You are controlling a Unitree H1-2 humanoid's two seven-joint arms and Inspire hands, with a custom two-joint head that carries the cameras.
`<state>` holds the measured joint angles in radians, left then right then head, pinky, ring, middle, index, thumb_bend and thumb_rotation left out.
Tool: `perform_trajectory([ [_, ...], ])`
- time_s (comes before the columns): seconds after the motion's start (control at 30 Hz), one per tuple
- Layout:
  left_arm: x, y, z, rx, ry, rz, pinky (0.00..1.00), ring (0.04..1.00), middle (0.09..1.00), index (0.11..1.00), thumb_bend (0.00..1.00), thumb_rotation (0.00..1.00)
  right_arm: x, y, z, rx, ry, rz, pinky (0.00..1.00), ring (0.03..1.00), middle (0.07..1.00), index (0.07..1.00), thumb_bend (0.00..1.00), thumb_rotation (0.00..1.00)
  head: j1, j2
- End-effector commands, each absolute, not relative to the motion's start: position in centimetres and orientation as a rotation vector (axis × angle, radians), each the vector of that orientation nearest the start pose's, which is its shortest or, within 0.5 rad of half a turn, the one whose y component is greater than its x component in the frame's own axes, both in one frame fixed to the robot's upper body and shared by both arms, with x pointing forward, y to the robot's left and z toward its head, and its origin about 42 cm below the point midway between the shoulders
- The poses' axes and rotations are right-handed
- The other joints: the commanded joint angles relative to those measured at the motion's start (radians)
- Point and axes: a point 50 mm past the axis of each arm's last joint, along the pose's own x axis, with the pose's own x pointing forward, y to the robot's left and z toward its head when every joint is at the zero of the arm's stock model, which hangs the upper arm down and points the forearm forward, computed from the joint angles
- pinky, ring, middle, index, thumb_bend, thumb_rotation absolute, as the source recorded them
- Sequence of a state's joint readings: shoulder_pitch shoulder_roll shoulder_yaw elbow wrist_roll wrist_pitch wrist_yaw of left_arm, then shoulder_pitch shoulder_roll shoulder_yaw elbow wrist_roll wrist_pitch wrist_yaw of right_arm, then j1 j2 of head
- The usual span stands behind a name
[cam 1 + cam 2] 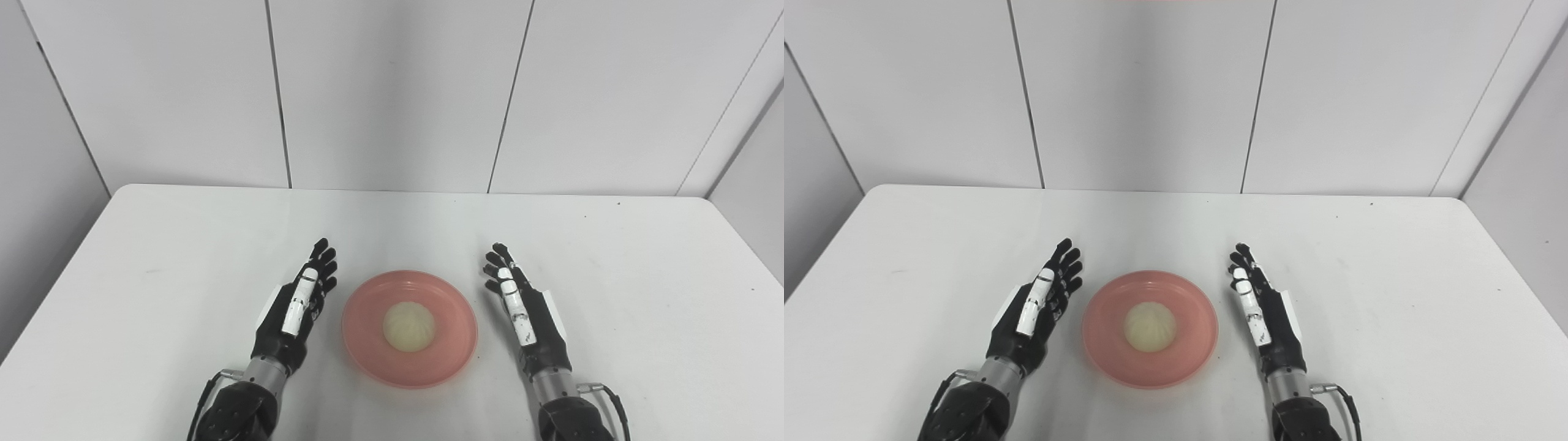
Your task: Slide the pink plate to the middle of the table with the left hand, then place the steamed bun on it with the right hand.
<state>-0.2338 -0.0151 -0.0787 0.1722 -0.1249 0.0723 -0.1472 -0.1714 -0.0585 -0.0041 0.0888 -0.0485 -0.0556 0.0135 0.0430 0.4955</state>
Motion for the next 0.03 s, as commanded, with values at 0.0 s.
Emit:
perform_trajectory([
  [0.0, 34.02, 15.84, 8.28, -0.109, 0.169, -0.277, 1.0, 0.999, 1.0, 1.0, 0.37, 1.0, 32.87, -21.61, 10.98, -0.091, -0.106, 0.037, 0.88, 0.891, 0.911, 0.925, 0.3, 1.0, 0.0, 0.001],
])
